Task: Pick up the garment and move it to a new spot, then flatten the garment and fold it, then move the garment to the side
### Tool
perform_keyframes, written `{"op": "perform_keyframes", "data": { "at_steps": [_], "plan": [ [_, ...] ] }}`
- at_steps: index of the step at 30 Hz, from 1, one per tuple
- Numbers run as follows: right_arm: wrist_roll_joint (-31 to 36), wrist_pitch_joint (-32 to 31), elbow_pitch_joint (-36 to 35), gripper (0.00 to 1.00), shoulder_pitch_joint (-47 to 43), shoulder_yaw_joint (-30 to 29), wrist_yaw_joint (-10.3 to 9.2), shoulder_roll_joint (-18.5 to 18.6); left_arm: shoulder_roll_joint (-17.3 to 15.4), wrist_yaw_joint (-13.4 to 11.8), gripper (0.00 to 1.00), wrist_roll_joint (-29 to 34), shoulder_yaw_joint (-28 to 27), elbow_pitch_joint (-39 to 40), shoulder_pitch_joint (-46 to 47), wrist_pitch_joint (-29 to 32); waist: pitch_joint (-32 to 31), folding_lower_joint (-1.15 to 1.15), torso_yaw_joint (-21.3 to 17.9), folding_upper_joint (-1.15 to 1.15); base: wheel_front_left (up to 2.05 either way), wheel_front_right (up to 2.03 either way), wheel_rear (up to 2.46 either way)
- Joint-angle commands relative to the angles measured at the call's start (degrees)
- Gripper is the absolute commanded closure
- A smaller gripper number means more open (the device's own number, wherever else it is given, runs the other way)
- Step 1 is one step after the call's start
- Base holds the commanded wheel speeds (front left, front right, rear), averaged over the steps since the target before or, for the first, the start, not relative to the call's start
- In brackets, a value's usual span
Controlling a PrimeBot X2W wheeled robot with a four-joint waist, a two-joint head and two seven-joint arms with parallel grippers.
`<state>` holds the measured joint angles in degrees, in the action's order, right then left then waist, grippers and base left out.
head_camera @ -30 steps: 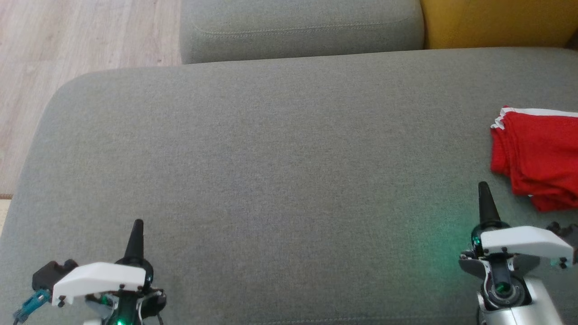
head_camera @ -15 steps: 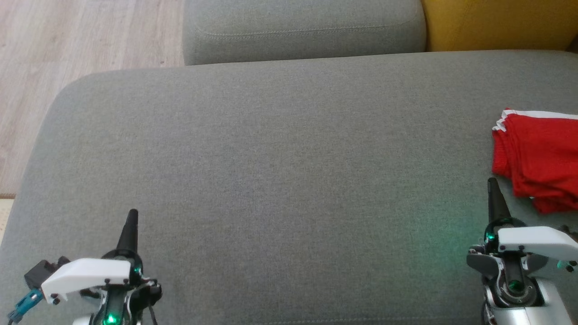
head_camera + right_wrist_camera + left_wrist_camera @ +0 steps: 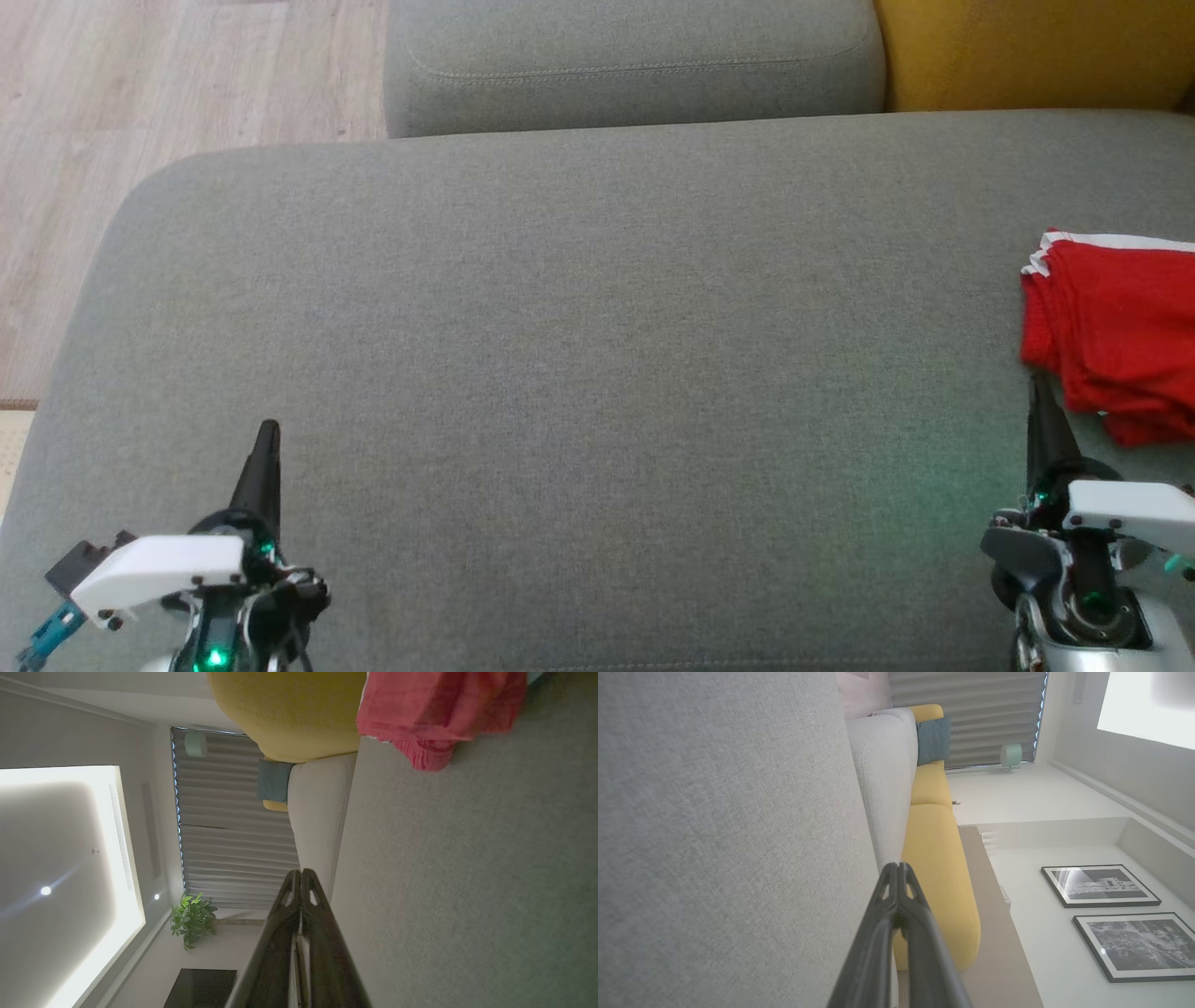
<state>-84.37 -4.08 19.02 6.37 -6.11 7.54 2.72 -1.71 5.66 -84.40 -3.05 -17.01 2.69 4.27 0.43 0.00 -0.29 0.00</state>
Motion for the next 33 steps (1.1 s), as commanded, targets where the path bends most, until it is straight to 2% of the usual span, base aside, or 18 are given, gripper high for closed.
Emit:
{"op": "perform_keyframes", "data": {
  "at_steps": [1,11,33],
  "plan": [
    [-1.82,-0.84,-2.80,1.00,0.90,0.66,-0.05,0.21,-1.08,0.73,1.00,-1.76,-2.45,2.19,3.24,0.61,-0.03,0.00,0.04,0.00,0.00,0.00,0.00],
    [-7.79,-2.41,-5.00,1.00,-0.18,-0.41,-0.05,0.16,-1.17,1.82,1.00,-7.78,-3.45,2.95,3.50,2.21,-0.26,0.00,0.29,0.00,0.00,0.00,0.00],
    [-7.79,-2.41,-5.00,1.00,-0.18,-0.41,-0.05,0.16,-1.17,1.82,1.00,-7.78,-3.45,2.95,3.50,2.21,-0.26,0.00,0.29,0.00,0.00,0.00,0.00]
  ]
}}
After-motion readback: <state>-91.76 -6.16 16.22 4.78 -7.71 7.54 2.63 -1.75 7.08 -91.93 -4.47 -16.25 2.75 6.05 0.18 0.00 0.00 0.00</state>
